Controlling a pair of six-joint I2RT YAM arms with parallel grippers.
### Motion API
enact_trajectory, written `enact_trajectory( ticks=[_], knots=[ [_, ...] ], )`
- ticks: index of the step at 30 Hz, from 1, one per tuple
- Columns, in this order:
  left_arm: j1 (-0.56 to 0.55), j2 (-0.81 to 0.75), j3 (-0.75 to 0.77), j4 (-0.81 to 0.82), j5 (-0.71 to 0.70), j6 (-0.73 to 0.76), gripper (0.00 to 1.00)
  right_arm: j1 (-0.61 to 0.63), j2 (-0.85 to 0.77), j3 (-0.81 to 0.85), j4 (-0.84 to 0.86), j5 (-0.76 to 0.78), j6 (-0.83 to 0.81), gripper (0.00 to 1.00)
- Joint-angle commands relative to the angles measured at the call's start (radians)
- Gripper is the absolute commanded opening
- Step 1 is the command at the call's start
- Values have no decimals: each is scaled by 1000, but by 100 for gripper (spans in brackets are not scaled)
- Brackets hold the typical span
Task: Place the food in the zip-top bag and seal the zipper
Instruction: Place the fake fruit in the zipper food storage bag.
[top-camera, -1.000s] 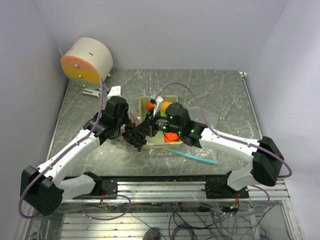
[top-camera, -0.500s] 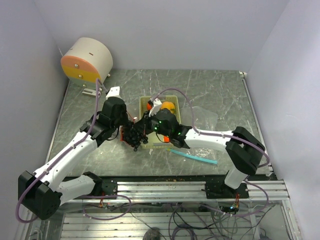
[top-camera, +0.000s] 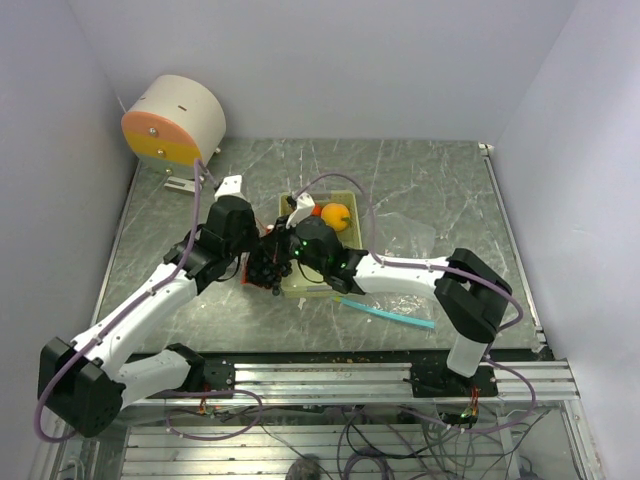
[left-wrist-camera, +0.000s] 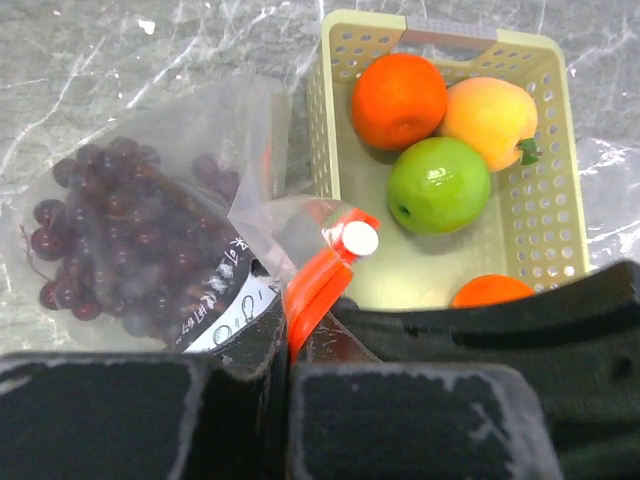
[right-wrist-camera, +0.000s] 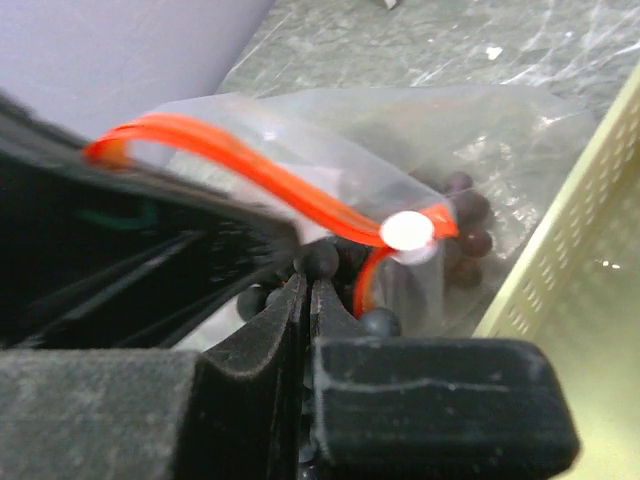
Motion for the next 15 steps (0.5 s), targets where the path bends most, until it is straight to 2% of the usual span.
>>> enact_trajectory(
  ticks=[1, 6, 7, 9, 13, 14, 15],
  knots=[
    [2, 48, -32, 108, 7, -15, 7, 30, -49, 8, 43, -69, 8, 0],
    [2, 78, -29, 132, -10, -18, 7, 54, -90, -37, 43, -108, 0, 0],
    [2, 82, -25, 132, -8, -18, 7, 54, -95, -50, 43, -101, -2, 5],
    [2, 85, -18, 129, -6, -20, 7, 53, -110, -70, 22, -83, -12, 18],
    [2, 77, -28, 120, -21, -23, 7, 54, -172, -118, -17, -25, -41, 66],
    [2, 75, -34, 120, -23, -26, 7, 52, -190, -129, -27, -5, -46, 77],
    [2, 75, -37, 121, -22, -29, 7, 53, -206, -136, -38, 8, -54, 83]
  ],
)
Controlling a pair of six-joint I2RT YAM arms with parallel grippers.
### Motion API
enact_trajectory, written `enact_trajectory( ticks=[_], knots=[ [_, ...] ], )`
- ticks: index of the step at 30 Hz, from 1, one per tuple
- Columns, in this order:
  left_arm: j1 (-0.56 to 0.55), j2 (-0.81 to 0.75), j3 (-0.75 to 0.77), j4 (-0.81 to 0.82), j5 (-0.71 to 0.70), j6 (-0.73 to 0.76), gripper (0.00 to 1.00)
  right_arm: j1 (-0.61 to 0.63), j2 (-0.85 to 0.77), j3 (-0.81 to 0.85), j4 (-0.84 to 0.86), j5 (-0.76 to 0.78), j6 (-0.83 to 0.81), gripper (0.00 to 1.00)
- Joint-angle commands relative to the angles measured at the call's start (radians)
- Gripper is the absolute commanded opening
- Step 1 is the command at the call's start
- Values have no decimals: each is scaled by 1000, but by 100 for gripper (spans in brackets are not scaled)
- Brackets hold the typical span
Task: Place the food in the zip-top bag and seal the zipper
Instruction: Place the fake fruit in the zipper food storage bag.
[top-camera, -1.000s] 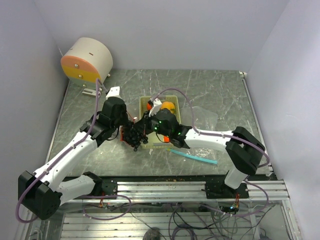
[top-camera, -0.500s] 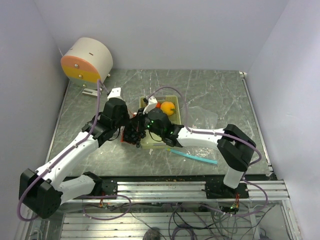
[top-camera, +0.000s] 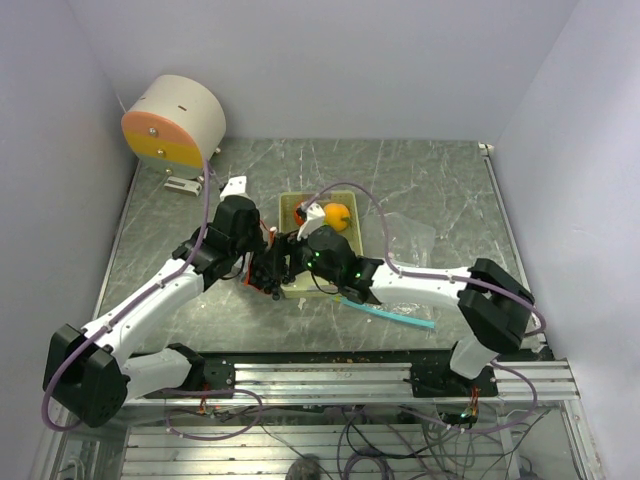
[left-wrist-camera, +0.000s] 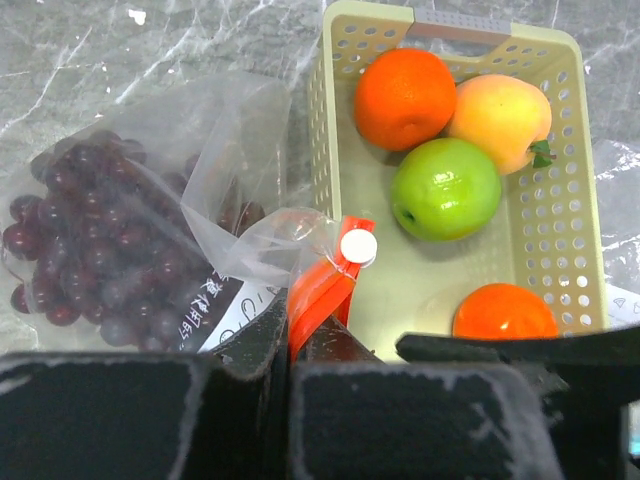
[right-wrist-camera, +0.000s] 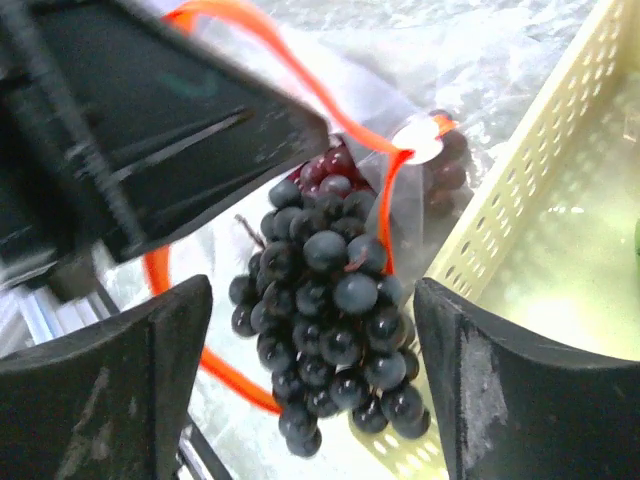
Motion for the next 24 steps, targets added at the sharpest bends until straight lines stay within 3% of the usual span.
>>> enact_trajectory(
  ticks=[1, 9, 16, 24],
  knots=[
    [0, 5, -11, 46, -17, -20, 7, 28, -110, -29, -2, 35, -43, 84],
    [1, -13, 22, 7, -27, -13, 7, 3, -225, -114, -75, 69, -79, 83],
    [0, -36, 52, -10, -26, -5, 7, -91, -128, -148, -38, -245, -181, 81],
    [0, -29, 42, -5, -20, -7, 7, -92, -7, -132, 102, -413, -211, 80]
  ],
)
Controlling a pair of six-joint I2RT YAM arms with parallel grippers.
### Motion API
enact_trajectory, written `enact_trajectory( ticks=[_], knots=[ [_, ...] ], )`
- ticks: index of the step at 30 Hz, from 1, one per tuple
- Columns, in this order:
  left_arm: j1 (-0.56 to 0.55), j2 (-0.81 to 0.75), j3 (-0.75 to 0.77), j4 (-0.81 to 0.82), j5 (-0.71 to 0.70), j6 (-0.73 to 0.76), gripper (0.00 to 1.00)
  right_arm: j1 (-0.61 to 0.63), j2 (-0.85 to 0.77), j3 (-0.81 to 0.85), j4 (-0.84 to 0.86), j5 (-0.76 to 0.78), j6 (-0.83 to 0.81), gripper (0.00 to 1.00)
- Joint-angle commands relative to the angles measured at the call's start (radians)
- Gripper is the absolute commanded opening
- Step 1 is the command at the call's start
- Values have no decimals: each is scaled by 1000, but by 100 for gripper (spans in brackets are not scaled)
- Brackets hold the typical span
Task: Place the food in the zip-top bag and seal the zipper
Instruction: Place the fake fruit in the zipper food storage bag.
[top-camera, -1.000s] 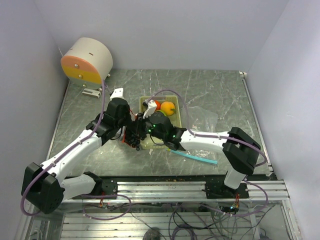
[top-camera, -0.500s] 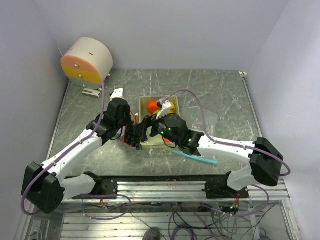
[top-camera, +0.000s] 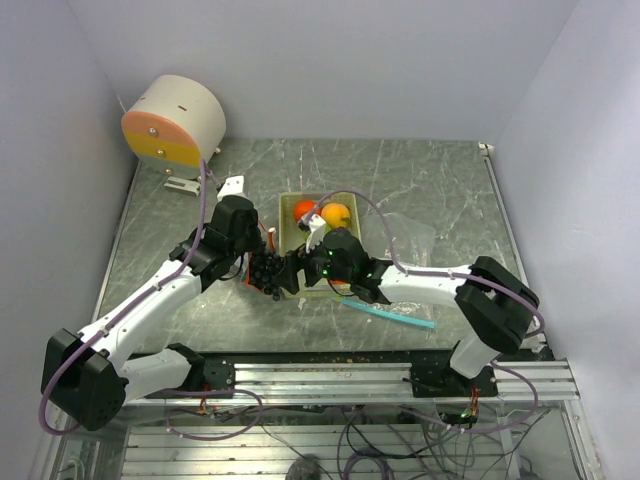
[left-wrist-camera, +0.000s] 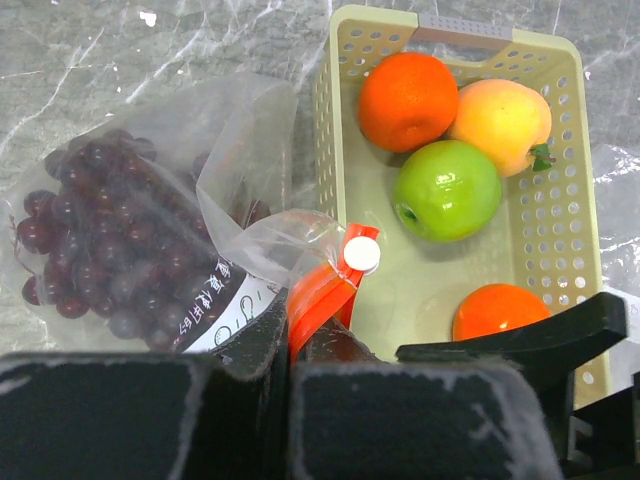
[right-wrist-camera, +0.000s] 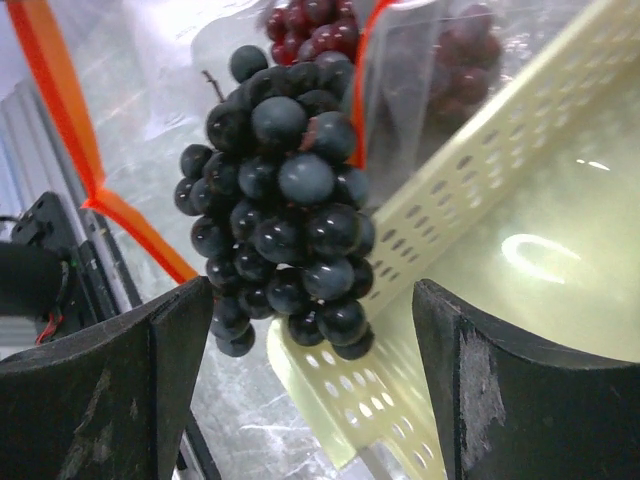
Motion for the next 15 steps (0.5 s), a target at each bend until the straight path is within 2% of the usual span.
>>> enact_trajectory(
  ticks=[1, 4, 5, 6, 7, 10, 11, 15],
  knots=[
    [0, -13, 34, 20, -9, 4, 7, 1, 55, 24, 110, -143, -33, 79],
    [1, -14, 37, 14, -14, 6, 7, 4, 89, 46, 116, -183, -20, 76],
    [0, -15, 37, 14, -16, 6, 7, 4, 99, 52, 113, -182, -17, 72],
    [1, -18, 38, 12, -16, 7, 7, 5, 107, 55, 109, -182, -16, 62],
    [0, -19, 37, 13, -17, 8, 7, 4, 111, 60, 103, -178, -15, 43],
    [0, -20, 37, 17, -13, 7, 7, 7, 115, 79, 79, -168, -14, 6],
    [1, -17, 39, 17, -10, 8, 7, 9, 107, 84, 74, -159, -13, 0],
    [1, -15, 49, 8, -9, 10, 7, 20, 62, 103, 67, -144, -13, 0]
  ],
)
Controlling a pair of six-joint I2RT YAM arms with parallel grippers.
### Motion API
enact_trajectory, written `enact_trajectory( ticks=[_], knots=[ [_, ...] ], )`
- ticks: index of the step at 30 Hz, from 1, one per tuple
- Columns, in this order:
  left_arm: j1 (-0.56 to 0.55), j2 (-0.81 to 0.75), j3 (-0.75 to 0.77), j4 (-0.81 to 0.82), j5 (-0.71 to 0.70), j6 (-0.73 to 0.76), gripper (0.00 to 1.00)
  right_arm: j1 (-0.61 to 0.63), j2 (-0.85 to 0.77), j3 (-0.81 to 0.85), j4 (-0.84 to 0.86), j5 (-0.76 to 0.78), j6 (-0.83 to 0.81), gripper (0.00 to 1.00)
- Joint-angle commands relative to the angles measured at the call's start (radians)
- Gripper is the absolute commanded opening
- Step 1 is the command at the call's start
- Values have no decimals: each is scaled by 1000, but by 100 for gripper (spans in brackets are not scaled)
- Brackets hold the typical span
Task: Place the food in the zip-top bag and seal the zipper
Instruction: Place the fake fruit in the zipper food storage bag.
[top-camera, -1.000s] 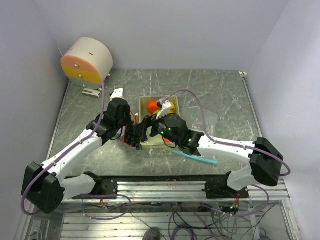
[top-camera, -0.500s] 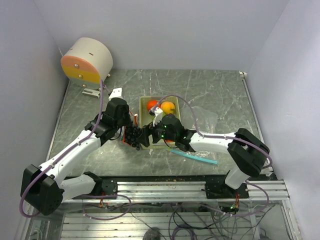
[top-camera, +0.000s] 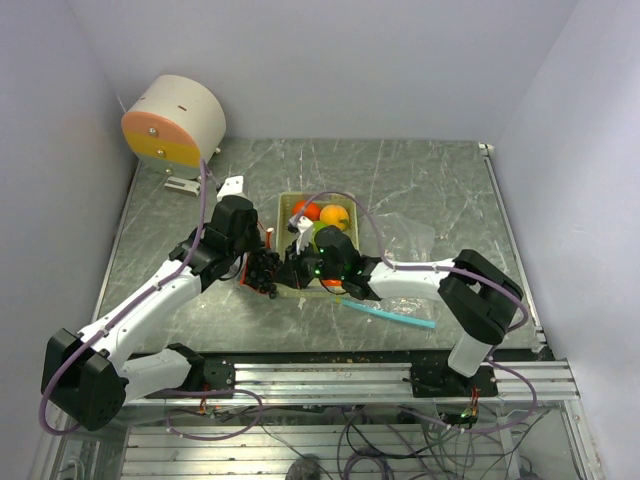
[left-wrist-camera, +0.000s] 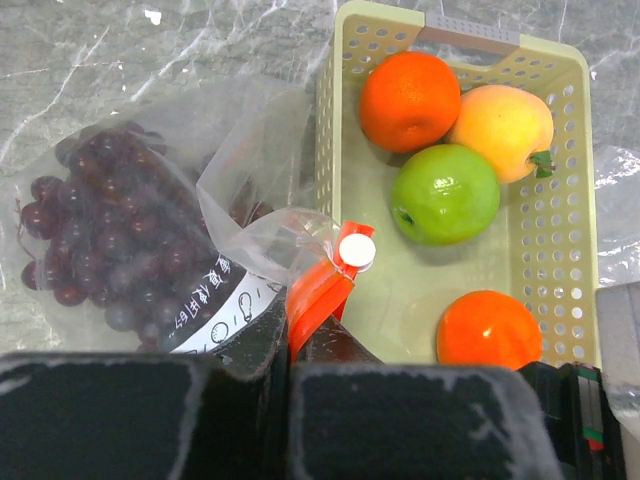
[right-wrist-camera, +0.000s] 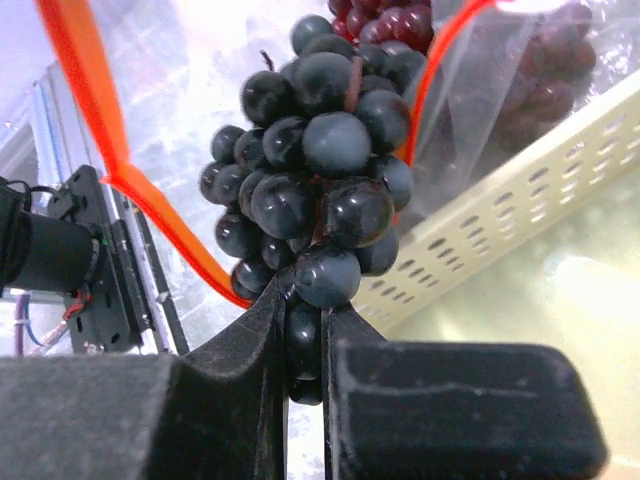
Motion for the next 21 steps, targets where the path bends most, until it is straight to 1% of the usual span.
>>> enact_trajectory(
  ticks=[1, 5, 8, 11, 12, 13, 14, 15, 17, 18, 21],
  knots=[
    [1, -17, 51, 11, -7, 9, 7, 19, -57, 57, 12, 4, 0, 0],
    [1, -23, 67, 2, -3, 10, 7, 51, -46, 105, 8, 8, 5, 0],
    [1, -34, 84, -16, 17, 7, 7, 63, 24, 205, -35, 80, 14, 0],
    [1, -57, 102, -39, 29, 5, 7, 64, 78, 253, -75, 154, 35, 0],
    [0, -66, 105, -47, 28, 6, 7, 64, 90, 266, -101, 181, 39, 4],
    [0, -74, 108, -54, 24, 8, 7, 64, 96, 272, -118, 199, 38, 12],
    [0, -87, 108, -61, 16, 9, 7, 64, 94, 272, -129, 211, 37, 23],
    [0, -92, 109, -68, 7, 13, 7, 64, 82, 265, -132, 220, 34, 31],
    [0, -99, 109, -78, -13, 17, 7, 65, 42, 228, -118, 227, 29, 43],
    [0, -100, 108, -79, -23, 20, 7, 67, 15, 209, -114, 231, 25, 46],
    [0, -102, 109, -74, -42, 26, 7, 67, -77, 149, -106, 228, 21, 49]
  ],
)
